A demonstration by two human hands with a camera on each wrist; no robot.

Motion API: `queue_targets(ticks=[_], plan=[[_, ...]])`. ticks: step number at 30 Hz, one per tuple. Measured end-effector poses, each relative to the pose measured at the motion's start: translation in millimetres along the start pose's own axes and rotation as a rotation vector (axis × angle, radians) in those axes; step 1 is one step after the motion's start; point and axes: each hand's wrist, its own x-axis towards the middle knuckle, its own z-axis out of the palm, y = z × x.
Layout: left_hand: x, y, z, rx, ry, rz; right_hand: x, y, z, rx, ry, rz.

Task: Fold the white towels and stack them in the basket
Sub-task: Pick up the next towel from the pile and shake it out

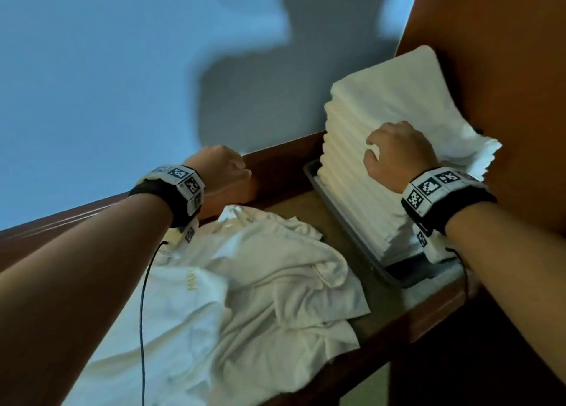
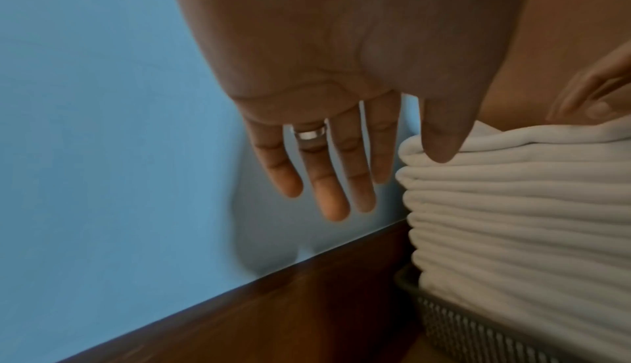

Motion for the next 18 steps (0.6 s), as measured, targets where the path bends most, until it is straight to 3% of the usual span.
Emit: queue_targets(ticks=[5,10,14,18], plan=[[-101,-112,2,0.041,-0.076,-0.158,-56,-127,49,0.31,-0.25,0.006],[-183,-191,26,0.114,-0.206,-0.266,-103,-230,108,0.344,-0.549,-0.052],[-208,-221,55,0.117,-0.266,-0.3,-122,-276,141,0.246,-0.694,-0.025],[-198,-225,84,0.145,-0.256,-0.27,-124,-283,173,0.182,-0.75,0.089]])
